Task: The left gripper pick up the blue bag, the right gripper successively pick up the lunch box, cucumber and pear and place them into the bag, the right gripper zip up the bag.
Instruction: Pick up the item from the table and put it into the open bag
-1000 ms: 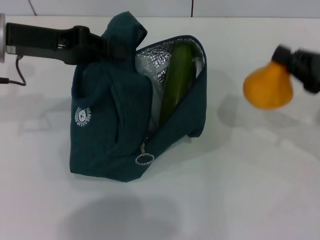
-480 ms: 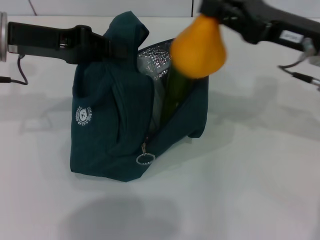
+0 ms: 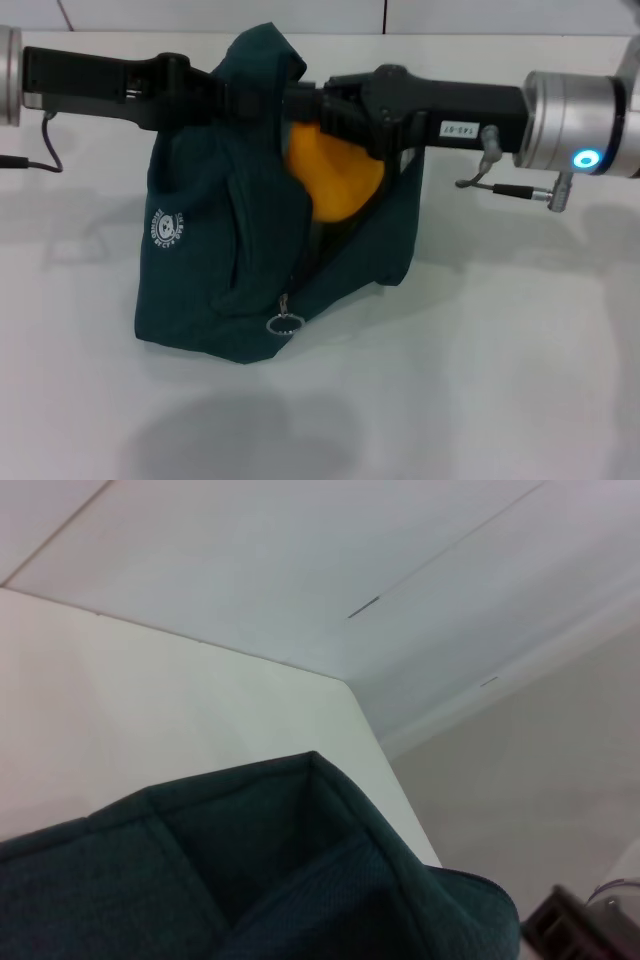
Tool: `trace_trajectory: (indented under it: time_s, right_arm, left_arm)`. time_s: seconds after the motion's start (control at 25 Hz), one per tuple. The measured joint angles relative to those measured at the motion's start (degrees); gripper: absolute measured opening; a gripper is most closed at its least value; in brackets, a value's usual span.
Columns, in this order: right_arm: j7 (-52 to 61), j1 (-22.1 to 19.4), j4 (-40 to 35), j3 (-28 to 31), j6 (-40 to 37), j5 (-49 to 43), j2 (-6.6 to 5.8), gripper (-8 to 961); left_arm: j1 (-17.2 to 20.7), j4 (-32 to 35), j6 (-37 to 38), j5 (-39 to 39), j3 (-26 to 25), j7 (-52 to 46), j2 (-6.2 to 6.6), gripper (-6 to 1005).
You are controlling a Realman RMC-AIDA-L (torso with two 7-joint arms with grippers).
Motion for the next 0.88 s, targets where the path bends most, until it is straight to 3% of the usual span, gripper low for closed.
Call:
trace_trajectory:
  time_s: [0.56, 0.88]
  right_arm:
    - [0.3, -0.7, 0.5, -5.8, 2.5, 4.0, 0.00, 46]
    - [0.4, -4.4, -1.1, -5.8, 1.9, 7.7, -0.14, 48]
  left_arm:
    - [0.6, -0.6, -0.1, 0.4, -0.4, 0.3, 0.32, 44]
    - [0.6, -0.7, -0.2, 0.5, -0.3, 0.3, 0.44, 44]
